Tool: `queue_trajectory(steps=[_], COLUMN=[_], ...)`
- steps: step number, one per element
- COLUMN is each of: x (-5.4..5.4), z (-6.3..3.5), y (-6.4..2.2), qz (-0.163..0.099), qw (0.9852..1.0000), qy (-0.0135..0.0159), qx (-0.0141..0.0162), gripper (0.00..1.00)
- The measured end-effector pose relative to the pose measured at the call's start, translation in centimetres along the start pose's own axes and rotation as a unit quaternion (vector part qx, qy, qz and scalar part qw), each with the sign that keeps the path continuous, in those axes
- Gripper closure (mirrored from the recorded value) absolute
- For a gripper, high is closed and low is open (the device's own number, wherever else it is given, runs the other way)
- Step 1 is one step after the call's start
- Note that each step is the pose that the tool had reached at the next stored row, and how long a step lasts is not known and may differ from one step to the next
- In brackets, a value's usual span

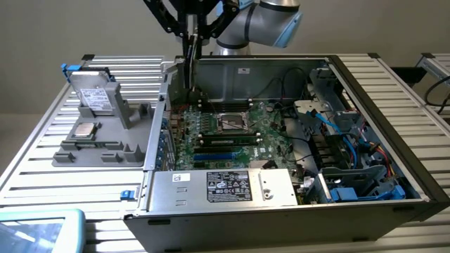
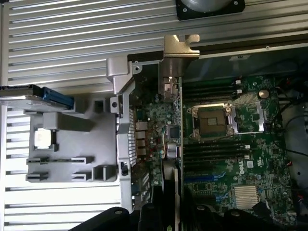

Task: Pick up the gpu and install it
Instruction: 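Pick up the gpu and move the gpu toward the slot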

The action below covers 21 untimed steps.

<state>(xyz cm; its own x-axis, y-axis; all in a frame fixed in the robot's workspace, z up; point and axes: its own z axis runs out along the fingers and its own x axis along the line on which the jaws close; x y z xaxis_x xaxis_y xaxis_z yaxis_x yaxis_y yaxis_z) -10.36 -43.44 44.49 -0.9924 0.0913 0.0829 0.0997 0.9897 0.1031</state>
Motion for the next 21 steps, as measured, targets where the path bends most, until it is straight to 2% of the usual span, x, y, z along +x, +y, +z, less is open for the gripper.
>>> queue_trajectory(steps=[14, 21], x=[-6.3, -8.4], z=[0.00, 0.08], y=[0.36, 0.55], qz=[0.000, 0.000], qw=[1.0000, 1.0000], qy=[0.0007, 0.0000], qx=[0.0001, 0.0012], gripper=[0.73, 0.73])
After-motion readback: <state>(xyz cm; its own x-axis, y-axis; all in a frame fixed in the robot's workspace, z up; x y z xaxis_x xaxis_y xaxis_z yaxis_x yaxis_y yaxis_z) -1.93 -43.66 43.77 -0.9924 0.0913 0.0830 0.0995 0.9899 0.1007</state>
